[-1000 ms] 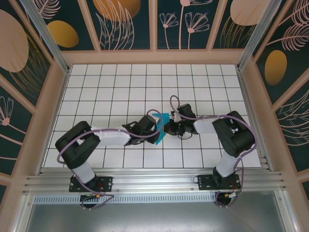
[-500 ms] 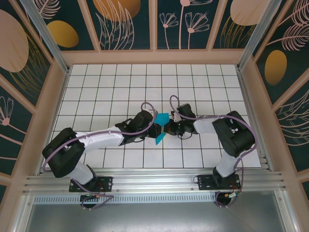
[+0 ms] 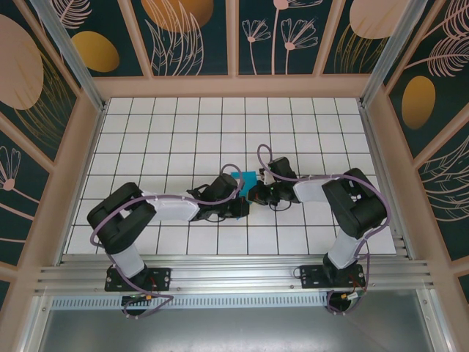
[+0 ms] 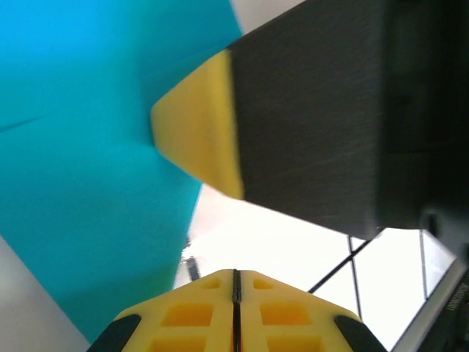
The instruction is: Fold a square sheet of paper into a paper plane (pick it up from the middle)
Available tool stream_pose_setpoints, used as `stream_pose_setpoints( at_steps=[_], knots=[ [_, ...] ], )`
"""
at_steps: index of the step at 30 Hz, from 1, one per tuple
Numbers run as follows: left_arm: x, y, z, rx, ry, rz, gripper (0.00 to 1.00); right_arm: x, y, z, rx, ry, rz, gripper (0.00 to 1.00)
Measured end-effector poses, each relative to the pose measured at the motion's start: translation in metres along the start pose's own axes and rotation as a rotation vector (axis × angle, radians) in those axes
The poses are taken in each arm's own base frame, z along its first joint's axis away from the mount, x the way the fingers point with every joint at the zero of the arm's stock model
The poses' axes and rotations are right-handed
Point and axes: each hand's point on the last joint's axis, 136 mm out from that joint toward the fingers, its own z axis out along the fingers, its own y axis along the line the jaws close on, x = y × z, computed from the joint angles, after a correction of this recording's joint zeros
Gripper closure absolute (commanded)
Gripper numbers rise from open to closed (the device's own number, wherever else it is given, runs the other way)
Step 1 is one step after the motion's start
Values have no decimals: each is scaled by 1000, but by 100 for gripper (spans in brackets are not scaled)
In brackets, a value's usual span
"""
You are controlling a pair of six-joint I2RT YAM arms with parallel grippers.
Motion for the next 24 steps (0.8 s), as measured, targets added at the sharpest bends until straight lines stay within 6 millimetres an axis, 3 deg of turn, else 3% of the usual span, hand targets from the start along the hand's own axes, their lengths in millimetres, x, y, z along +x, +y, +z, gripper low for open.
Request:
stream_pose_setpoints(
  at_steps=[24],
  knots=[
    [3, 17, 7, -37, -21, 7, 89, -1, -1, 0, 18, -1, 3, 99]
  ],
)
